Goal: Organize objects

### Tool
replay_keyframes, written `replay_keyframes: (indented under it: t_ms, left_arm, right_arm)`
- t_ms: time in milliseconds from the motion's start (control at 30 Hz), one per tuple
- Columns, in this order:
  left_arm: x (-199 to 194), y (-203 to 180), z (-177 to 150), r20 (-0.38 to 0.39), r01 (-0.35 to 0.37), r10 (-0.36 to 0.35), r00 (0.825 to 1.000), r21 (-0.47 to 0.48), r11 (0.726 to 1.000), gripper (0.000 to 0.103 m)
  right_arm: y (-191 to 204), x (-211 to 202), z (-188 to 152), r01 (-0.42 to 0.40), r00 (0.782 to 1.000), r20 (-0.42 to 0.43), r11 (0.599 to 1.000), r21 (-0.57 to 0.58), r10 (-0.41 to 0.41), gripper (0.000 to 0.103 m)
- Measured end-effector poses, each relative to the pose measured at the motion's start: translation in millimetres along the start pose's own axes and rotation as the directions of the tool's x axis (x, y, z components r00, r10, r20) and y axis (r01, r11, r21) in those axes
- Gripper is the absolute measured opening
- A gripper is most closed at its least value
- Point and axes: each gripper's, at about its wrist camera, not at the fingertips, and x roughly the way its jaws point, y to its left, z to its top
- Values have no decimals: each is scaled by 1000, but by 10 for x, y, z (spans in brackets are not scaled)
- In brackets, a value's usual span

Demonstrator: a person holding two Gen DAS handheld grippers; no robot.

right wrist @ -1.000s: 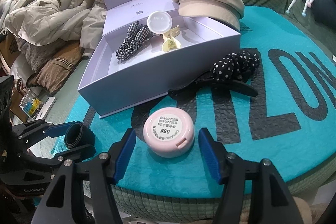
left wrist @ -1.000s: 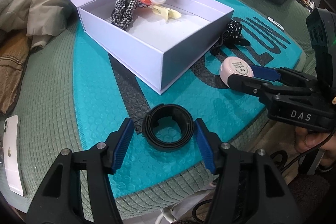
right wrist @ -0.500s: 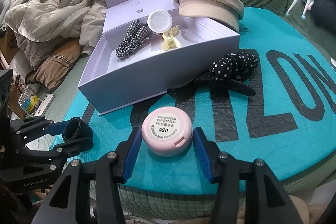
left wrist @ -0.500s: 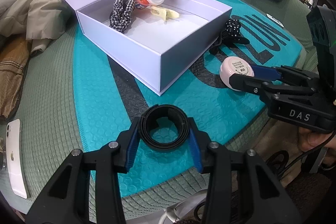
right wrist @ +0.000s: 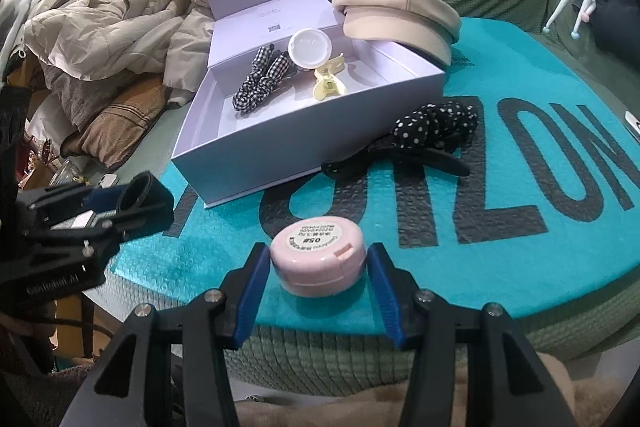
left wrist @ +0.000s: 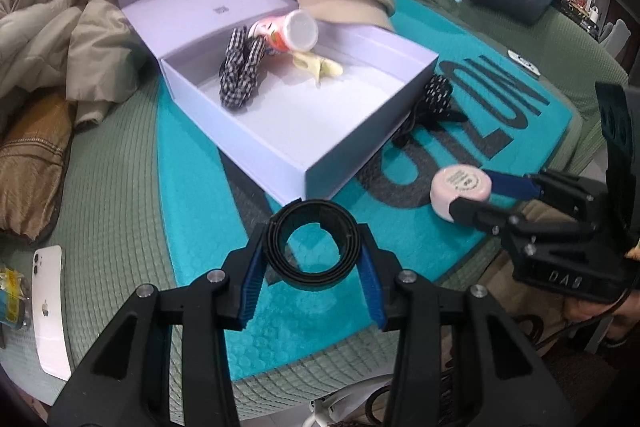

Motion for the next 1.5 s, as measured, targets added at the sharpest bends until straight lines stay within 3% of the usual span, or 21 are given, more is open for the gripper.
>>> replay_keyframes:
  t_ms: [233,300,500,667,800,867,967,1100,1500]
  left_arm:
    - [-146,-105,180,35,-15,14,999,25,1000,41]
    - [-164,-131,241,39,-8,7,999,28,1000,41]
    - [-109,-173,290,35,6,-7,999,40,999,41]
    - [-4,-193,217,25,41,-42,999,34,999,41]
    - [33,-219,196,23,67,-67,997,35,997,41]
    - [39,-222,201,20,67,-68,997,37,997,41]
    - [39,-214,196,13,77,-78,997,34,996,41]
    - [53,-186,143,-9,90,-90,996,22,996,41]
    - [88,-138,54,-32,101,-101,994,2,995,41]
  right_arm:
    - [77,-181,63,3,1000,25,999,-33,-3,49]
    - [98,-224,83,0,999,39,999,-44,2,32]
    - [107,-48,49,50,999,12,997,-65,-50,32]
    - [-61,12,-59,-62,997,35,998,10,62,32]
    - [-167,-49,-51,-63,996,63,997,48,60,32]
    - [-148,-65,-48,-47,997,62,998,28,45,35]
    - [-87,-74,-54,-31,998,48,1000,5,30,50]
    - [-14,-62,-80,-33,999,23,999,-22,34,58]
    - [131,153,-92,7,999,-50,997,-75,-11,60]
